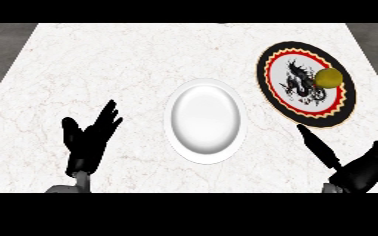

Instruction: Pick the lemon from the plate and place it in the plate

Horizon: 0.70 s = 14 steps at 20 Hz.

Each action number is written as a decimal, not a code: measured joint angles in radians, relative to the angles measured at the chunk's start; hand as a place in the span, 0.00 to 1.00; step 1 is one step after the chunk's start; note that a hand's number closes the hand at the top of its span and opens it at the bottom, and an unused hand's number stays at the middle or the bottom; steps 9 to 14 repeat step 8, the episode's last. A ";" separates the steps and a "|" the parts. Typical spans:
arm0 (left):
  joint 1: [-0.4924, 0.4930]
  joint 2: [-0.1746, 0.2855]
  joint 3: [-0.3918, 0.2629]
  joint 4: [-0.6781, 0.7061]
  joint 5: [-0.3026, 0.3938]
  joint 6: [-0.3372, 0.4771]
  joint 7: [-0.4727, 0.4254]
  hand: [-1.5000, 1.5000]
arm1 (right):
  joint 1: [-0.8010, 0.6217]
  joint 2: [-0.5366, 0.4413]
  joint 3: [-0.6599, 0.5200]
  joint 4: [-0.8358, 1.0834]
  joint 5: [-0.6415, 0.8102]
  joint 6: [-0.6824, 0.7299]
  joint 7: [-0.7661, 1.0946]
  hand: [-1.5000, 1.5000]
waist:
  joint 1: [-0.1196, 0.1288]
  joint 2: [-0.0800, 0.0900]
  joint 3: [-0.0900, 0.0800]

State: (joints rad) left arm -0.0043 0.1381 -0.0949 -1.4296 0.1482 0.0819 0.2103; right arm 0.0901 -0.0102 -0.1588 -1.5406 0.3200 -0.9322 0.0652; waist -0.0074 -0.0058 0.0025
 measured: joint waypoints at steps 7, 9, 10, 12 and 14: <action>0.006 -0.024 -0.003 0.003 -0.027 -0.001 -0.016 0.50 | 0.156 0.007 0.151 -0.106 0.090 -0.049 0.088 0.00 | 0.004 0.001 0.000; 0.006 -0.030 -0.005 0.001 -0.035 0.004 -0.015 0.50 | 0.168 0.008 0.174 -0.116 0.111 -0.057 0.106 0.00 | 0.004 0.001 0.001; 0.006 -0.030 -0.005 0.001 -0.035 0.004 -0.015 0.50 | 0.168 0.008 0.174 -0.116 0.111 -0.057 0.106 0.00 | 0.004 0.001 0.001; 0.006 -0.030 -0.005 0.001 -0.035 0.004 -0.015 0.50 | 0.168 0.008 0.174 -0.116 0.111 -0.057 0.106 0.00 | 0.004 0.001 0.001; 0.006 -0.030 -0.005 0.001 -0.035 0.004 -0.015 0.50 | 0.168 0.008 0.174 -0.116 0.111 -0.057 0.106 0.00 | 0.004 0.001 0.001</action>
